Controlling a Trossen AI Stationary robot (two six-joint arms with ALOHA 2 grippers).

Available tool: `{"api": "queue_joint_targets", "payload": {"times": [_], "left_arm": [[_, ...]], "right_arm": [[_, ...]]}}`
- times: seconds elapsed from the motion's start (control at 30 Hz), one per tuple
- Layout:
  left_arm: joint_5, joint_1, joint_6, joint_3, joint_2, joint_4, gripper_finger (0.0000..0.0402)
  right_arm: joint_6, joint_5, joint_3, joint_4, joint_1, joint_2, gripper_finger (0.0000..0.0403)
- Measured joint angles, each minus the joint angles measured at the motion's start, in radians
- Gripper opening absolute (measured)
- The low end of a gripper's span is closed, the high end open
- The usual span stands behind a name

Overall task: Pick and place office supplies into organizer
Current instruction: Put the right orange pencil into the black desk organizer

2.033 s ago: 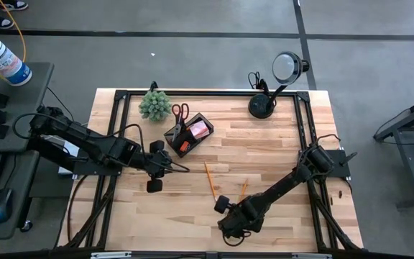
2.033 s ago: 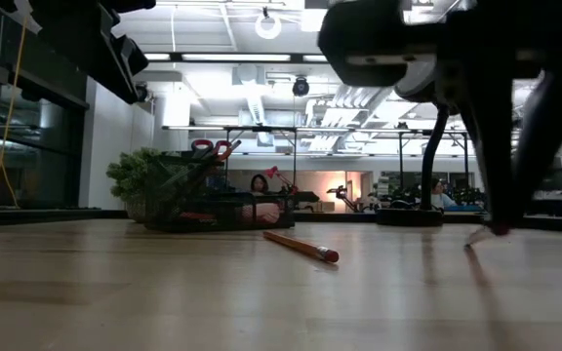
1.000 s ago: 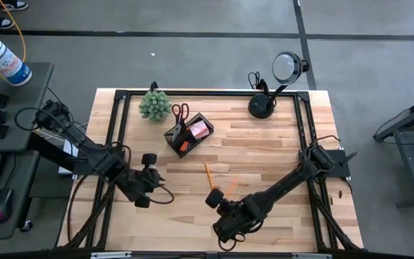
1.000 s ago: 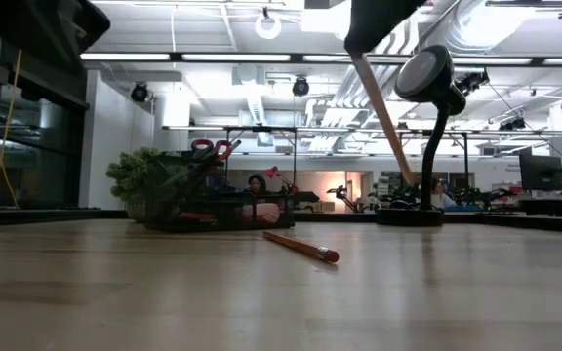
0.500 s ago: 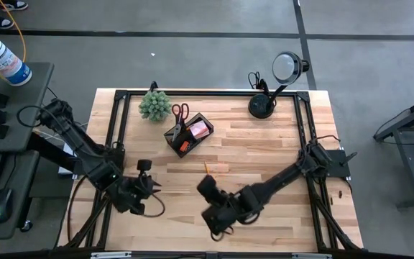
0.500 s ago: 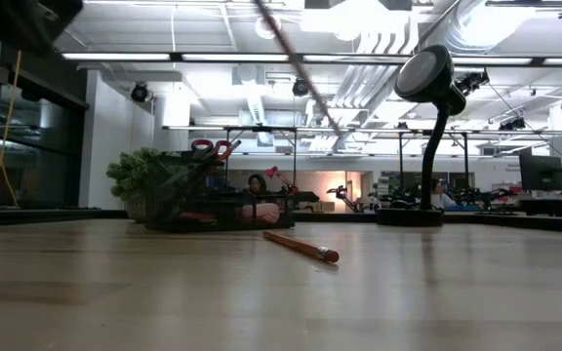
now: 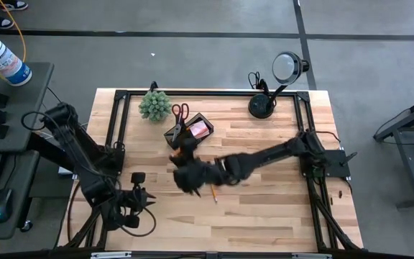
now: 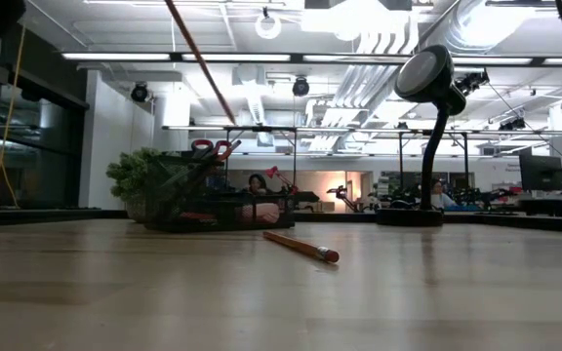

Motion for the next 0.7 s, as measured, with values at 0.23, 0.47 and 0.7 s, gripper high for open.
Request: {"api": "queue_joint_targets", "payload": {"times": [0.23, 0.47, 0.7], "left_arm": [[-0.001, -0.017, -0.072, 0.0, 0.064, 0.045, 0.0058], [-0.019, -0.014, -0.073, 0.0, 0.104, 0.117, 0.0058], [-0.019, -0.014, -0.074, 0.0, 0.11, 0.123, 0.0058]], "right_arm": [[0.167, -0.085, 0.0, 0.287, -0.14, -0.001, 0.0], [0.298, -0.201, -0.004, 0.293, -0.231, -0.001, 0.0], [0.384, -0.228, -0.004, 0.24, -0.28, -0.001, 0.0]]}}
